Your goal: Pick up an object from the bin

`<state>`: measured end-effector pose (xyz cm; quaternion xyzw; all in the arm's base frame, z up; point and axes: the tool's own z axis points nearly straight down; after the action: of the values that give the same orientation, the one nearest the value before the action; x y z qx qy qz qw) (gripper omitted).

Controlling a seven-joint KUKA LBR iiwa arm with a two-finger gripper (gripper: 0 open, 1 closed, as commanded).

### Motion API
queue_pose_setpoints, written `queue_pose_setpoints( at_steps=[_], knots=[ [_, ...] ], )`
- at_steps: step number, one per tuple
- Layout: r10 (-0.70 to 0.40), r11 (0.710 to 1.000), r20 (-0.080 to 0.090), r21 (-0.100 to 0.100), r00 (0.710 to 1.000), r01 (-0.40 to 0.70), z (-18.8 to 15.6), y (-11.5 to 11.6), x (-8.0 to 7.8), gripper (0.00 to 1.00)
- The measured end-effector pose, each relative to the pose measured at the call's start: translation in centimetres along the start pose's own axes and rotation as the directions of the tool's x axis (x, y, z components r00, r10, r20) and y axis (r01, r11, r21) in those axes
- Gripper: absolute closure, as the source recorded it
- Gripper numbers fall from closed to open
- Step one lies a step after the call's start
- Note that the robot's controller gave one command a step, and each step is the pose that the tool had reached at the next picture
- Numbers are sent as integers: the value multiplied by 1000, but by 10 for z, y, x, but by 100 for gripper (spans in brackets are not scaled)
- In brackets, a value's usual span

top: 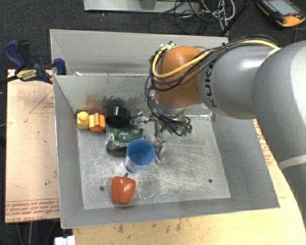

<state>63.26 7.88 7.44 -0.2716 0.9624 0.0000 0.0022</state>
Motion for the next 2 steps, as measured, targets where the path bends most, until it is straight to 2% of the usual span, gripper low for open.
queue_pose_setpoints(
  at_steps=[1, 2],
  knots=[
    [-262, 965, 3, 2, 965, 262, 0, 44, -11, 100],
    [-261, 965, 0, 1, 965, 261, 1, 44, -10, 100]
  ],
)
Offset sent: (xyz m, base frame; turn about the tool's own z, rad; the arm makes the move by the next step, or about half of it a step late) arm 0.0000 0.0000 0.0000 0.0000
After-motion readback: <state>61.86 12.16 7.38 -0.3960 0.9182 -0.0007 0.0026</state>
